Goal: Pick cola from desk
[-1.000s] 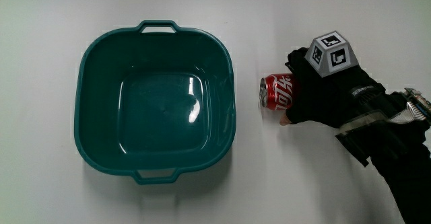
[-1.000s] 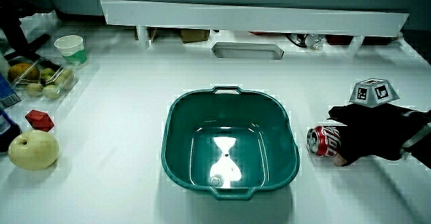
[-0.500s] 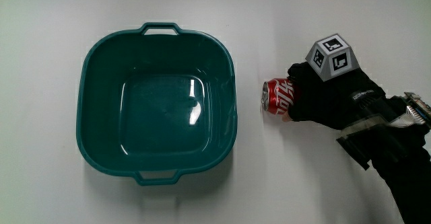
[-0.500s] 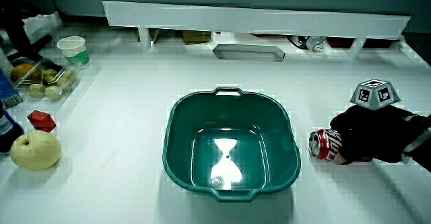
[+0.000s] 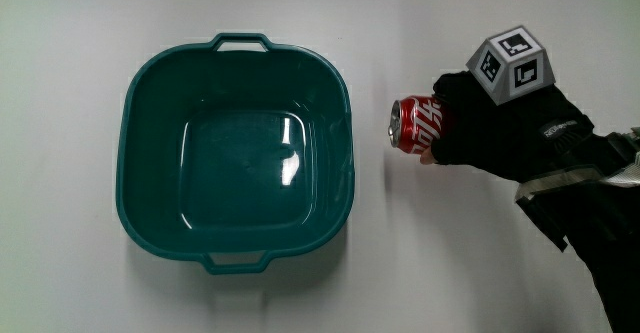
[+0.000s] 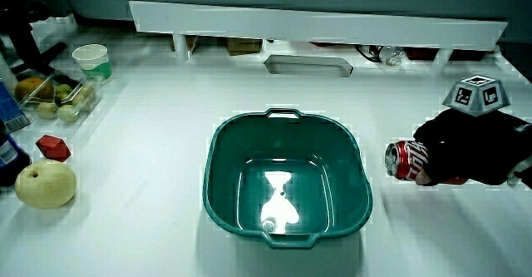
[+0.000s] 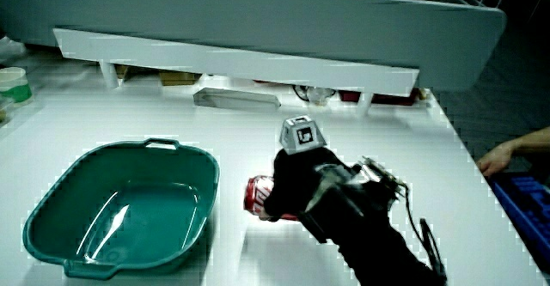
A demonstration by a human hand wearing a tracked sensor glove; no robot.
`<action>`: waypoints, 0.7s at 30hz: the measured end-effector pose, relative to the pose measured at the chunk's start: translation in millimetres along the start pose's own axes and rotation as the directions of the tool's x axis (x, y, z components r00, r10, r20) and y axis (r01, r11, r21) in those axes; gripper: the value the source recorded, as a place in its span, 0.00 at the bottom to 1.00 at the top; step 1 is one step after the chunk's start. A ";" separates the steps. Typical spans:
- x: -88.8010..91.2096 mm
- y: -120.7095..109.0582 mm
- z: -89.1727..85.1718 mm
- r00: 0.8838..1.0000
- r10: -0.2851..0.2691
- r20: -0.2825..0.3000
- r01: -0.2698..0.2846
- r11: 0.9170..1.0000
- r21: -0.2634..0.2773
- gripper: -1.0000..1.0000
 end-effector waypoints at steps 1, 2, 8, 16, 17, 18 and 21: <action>-0.7 -2.4 5.0 1.000 0.005 -0.004 -0.005 1.000 0.016 1.00; -1.9 -4.8 10.8 1.000 0.009 -0.011 -0.008 1.000 0.030 1.00; -14.2 -15.3 42.5 1.000 0.026 -0.008 -0.025 0.994 0.109 1.00; -46.6 -22.1 78.1 0.997 0.080 0.012 -0.081 0.975 0.209 1.00; -50.1 -21.3 80.2 0.994 0.109 -0.008 -0.105 0.974 0.202 1.00; -53.6 -20.5 82.3 0.990 0.137 -0.028 -0.129 0.972 0.196 1.00; -68.8 -25.4 96.0 0.993 0.115 -0.006 -0.110 0.959 0.261 1.00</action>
